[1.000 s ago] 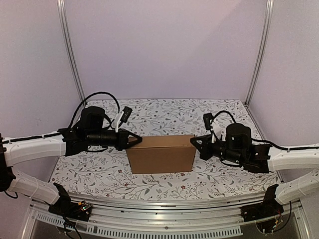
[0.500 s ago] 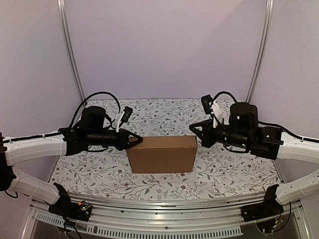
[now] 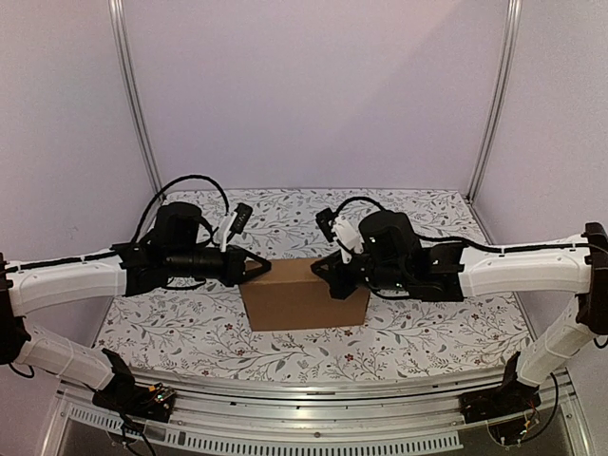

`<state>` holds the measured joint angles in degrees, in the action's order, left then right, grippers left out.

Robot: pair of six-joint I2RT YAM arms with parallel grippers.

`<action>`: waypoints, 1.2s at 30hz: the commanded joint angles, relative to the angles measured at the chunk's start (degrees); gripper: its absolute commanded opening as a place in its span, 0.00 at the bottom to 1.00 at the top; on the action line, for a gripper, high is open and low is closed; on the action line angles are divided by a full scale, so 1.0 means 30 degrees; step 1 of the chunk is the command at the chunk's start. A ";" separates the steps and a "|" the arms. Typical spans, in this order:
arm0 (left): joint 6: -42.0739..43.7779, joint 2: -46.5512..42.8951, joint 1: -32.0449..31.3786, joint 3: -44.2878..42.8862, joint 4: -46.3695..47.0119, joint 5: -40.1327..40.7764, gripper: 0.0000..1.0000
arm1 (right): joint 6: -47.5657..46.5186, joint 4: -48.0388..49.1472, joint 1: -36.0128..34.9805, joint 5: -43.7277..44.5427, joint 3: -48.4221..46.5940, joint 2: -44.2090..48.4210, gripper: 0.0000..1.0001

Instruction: Fold the paper box

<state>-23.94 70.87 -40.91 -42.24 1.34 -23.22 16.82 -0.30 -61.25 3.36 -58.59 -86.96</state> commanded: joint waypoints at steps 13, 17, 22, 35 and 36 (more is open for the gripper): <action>0.0025 0.0597 0.0159 0.0556 -0.2348 0.0663 0.00 | 0.0363 -0.0788 -0.0579 0.0610 -0.0939 0.0539 0.00; -0.0074 0.0619 0.0175 0.0602 -0.2236 0.0680 0.00 | 0.0310 -0.0840 -0.0699 0.0349 -0.1747 0.0211 0.00; -0.0053 0.0438 0.0175 0.0612 -0.2320 0.0765 0.00 | 0.0795 -0.0896 -0.0679 0.0569 -0.1607 -0.1279 0.00; -0.0037 0.0424 0.0180 0.0395 -0.2593 0.0754 0.00 | 0.1211 -0.2279 -0.0686 0.1477 -0.0504 -0.1055 0.00; -0.0070 0.0362 0.0176 0.0310 -0.2646 0.0796 0.00 | 0.1144 -0.2414 -0.0703 0.1542 -0.0579 -0.0848 0.00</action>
<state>-24.12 70.83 -40.86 -42.24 1.26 -22.11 20.27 0.80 -63.00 6.11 -62.37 -91.15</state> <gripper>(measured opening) 0.003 0.005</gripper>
